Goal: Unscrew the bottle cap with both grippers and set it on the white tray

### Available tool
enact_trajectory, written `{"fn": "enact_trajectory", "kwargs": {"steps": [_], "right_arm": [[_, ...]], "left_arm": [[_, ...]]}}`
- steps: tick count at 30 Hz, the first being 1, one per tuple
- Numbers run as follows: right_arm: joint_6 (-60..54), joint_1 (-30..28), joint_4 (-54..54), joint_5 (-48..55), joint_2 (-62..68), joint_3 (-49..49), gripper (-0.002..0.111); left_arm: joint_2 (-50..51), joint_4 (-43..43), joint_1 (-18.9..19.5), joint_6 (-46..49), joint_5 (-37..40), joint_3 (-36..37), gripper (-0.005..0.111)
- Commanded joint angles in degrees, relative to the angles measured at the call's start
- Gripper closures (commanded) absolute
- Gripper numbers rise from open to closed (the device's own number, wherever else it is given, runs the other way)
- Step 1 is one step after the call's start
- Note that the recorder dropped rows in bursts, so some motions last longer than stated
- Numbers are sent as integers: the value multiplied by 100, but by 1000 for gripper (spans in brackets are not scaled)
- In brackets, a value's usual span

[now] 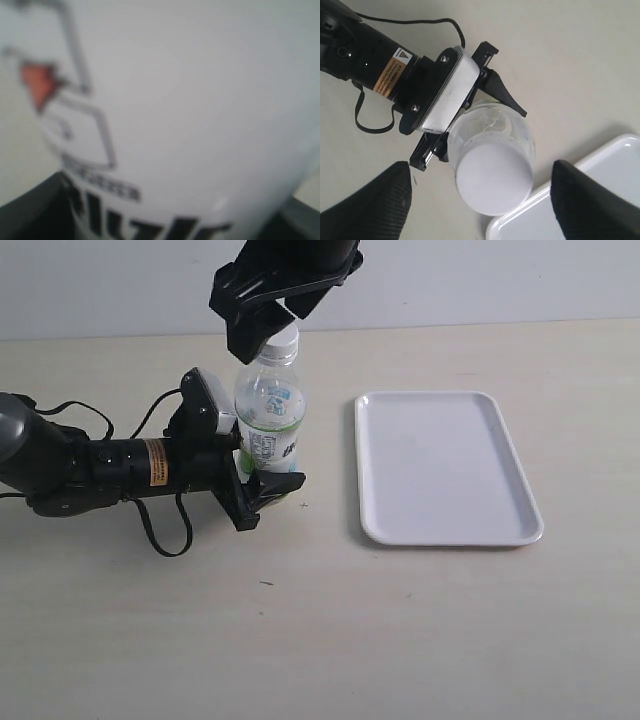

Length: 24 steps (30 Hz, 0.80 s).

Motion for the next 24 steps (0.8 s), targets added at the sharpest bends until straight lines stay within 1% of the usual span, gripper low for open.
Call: {"fn": "enact_trajectory", "kwargs": {"steps": [1, 10, 21, 24], "right_arm": [[22, -9, -47, 191, -58, 1, 36], [22, -9, -127, -28, -11, 1, 38], [22, -9, -237, -77, 35, 1, 38], [22, -9, -237, -77, 72, 1, 41]], "left_arm": [[-51, 10, -6, -21, -2, 8, 107], [-51, 10, -6, -21, -24, 8, 107], [-51, 10, -6, -21, -24, 8, 107], [-51, 10, -6, -21, -24, 8, 107]]}}
